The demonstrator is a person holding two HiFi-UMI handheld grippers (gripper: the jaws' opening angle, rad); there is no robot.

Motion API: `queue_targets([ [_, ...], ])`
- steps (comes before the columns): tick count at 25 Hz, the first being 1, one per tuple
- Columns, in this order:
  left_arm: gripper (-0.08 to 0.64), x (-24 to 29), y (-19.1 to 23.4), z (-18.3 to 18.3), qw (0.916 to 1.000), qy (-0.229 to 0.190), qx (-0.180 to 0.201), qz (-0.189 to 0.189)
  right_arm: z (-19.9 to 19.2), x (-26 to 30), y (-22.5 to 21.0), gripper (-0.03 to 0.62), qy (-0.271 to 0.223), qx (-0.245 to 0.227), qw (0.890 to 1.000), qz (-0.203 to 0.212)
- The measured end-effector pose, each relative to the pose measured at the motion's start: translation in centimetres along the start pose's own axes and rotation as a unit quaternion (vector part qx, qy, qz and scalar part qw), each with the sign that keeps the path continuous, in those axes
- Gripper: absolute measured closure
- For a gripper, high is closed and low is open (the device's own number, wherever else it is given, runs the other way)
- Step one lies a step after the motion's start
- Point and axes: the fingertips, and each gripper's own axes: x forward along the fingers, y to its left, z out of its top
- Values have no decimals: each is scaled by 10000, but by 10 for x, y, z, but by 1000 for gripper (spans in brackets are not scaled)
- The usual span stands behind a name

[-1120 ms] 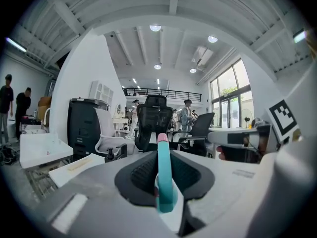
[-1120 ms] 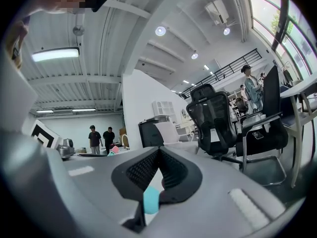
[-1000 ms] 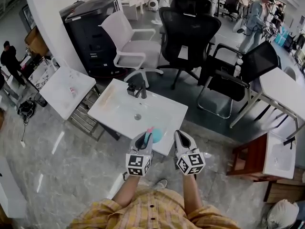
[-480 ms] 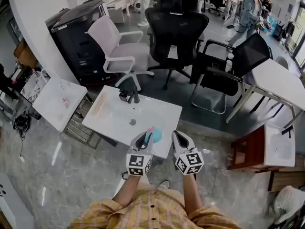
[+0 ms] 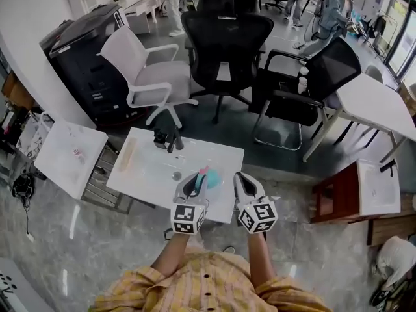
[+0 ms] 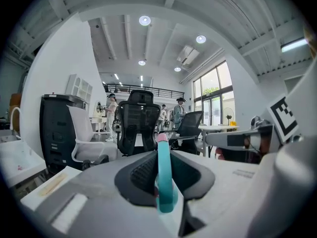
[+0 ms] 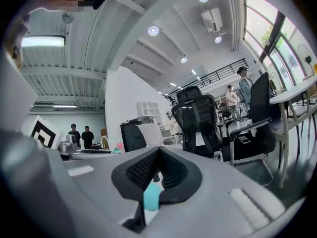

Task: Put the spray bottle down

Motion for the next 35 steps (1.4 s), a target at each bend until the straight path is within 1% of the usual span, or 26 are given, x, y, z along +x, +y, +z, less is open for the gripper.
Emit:
queue_targets([
  [4,488,23,16,3,9998,32,53,-191,-1,18,-8,591,-26,2,9997,-228],
  [10,488,58,30,-4,9983,166,142,-540,-10,41,-25,591,-5,56,9982,-598],
  [14,488,80,33,-6,9962,239,228,-803,-15,54,-37,591,13,122,9963,-848],
  [21,488,116,41,-19,9913,486,296,-1190,-30,73,-47,591,124,193,9924,-1208],
  [30,488,152,41,-36,9849,713,329,-1545,-45,80,-61,591,253,251,9865,-1600],
  [35,488,172,45,-47,9823,837,354,-1639,-49,85,-68,591,323,280,9834,-1766],
])
